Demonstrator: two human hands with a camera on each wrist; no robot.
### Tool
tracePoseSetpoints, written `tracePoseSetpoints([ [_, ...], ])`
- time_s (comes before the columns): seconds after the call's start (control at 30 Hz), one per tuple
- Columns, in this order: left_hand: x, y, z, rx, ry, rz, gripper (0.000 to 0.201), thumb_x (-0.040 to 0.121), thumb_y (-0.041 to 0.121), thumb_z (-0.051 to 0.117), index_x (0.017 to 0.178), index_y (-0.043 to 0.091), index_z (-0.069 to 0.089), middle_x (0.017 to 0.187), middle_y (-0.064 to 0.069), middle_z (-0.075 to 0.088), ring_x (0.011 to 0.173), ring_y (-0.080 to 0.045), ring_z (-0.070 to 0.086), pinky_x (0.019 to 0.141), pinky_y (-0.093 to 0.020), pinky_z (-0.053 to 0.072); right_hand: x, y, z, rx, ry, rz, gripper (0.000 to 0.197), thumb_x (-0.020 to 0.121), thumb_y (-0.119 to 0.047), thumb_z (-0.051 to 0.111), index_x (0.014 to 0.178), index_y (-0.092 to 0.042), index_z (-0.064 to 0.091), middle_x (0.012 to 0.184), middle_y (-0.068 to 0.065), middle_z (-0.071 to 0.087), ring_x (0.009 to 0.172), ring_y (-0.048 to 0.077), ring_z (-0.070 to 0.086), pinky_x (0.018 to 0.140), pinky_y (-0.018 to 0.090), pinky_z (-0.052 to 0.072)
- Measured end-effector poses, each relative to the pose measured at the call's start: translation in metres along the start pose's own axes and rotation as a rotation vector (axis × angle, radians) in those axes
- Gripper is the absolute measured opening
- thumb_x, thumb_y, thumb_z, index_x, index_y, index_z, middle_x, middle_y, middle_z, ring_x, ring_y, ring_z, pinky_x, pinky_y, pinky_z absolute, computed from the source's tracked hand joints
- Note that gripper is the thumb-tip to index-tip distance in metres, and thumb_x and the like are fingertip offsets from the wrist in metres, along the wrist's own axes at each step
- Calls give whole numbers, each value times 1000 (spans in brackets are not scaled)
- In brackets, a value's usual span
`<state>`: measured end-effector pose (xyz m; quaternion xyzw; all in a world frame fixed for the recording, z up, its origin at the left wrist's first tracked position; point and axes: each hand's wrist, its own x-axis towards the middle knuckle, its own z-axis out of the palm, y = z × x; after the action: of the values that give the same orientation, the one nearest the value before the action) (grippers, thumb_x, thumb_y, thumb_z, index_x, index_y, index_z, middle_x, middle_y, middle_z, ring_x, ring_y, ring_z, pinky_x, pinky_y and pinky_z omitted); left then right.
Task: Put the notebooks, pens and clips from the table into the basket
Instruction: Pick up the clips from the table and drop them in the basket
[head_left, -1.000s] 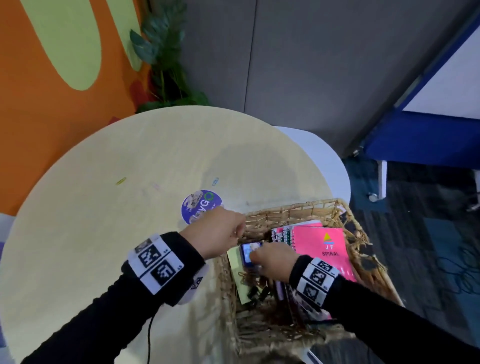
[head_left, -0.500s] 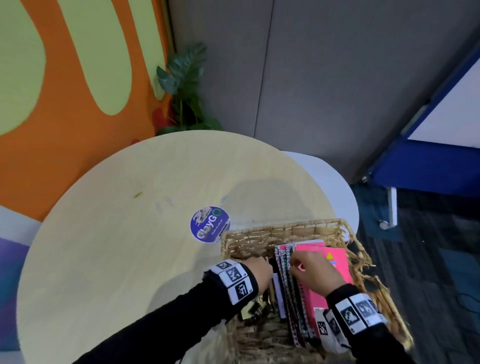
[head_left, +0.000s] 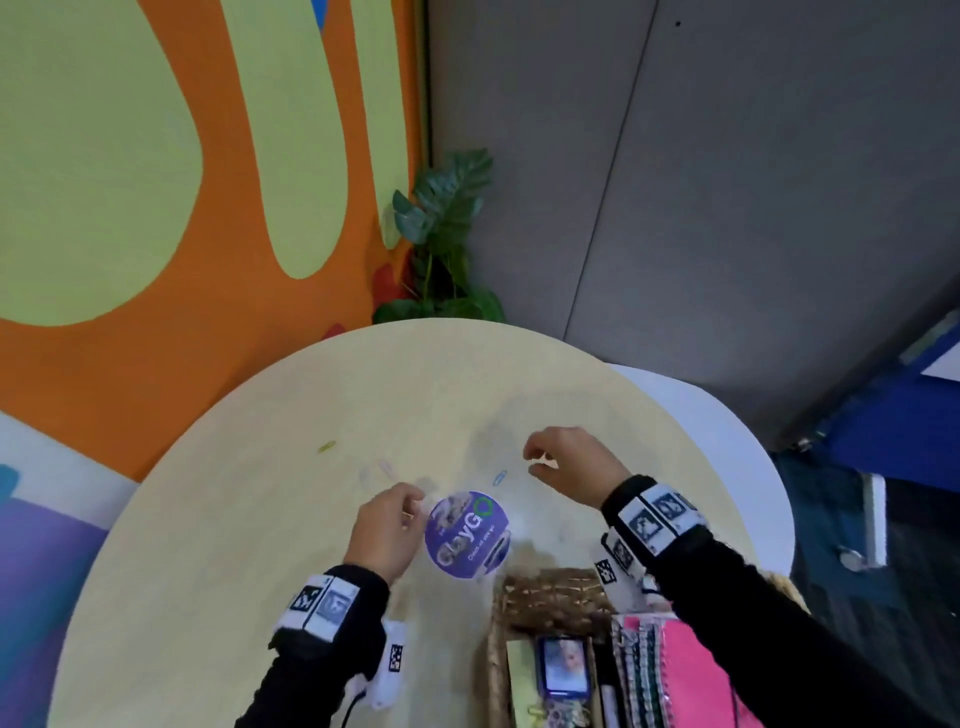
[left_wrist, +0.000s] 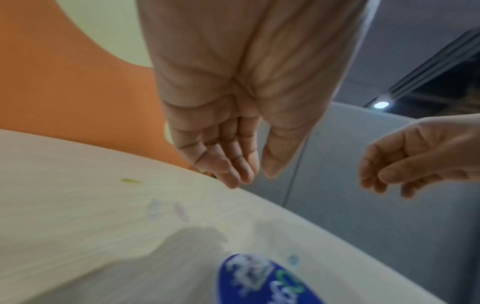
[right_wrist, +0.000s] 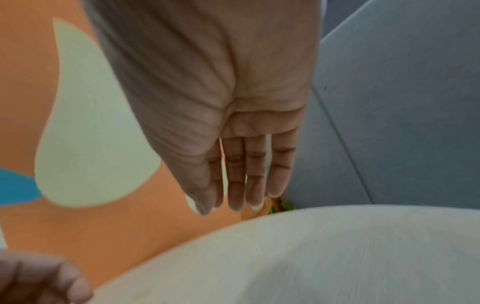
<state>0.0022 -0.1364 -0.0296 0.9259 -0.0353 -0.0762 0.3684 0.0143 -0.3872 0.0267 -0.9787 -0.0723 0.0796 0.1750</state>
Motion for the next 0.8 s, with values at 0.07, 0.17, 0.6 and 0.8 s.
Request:
tracePoseSetpoints([
  [0.07, 15, -24, 2, 25, 11, -107, 24, 85, 13, 60, 108, 8, 64, 92, -3, 65, 80, -22, 61, 80, -26, 46, 42, 3, 17, -58, -131, -38, 24, 89, -19, 59, 112, -14, 61, 116, 9, 62, 108, 27, 57, 90, 36, 45],
  [0.17, 32, -49, 4, 46, 40, -207, 27, 84, 14, 62, 111, 7, 62, 103, -11, 69, 94, -28, 64, 86, -32, 48, 82, 12, 49, -150, -305, -45, 26, 91, -22, 58, 115, -14, 61, 123, 11, 58, 116, 28, 52, 96, 38, 43],
  [0.6, 91, -75, -5, 74, 89, -492, 31, 87, 25, 59, 112, 7, 60, 115, -13, 66, 109, -30, 61, 89, -33, 48, 119, 30, 91, -280, -497, -38, 13, 92, -15, 49, 95, -6, 58, 115, 19, 60, 106, 32, 58, 80, 36, 42],
  [0.8, 115, -60, -10, 183, -26, -570, 31, 88, 23, 57, 106, -1, 65, 113, -20, 67, 103, -37, 64, 84, -35, 51, 105, 14, 68, -219, -477, 14, 12, 95, -14, 45, 84, -10, 49, 110, 20, 64, 88, 28, 55, 70, 30, 35],
])
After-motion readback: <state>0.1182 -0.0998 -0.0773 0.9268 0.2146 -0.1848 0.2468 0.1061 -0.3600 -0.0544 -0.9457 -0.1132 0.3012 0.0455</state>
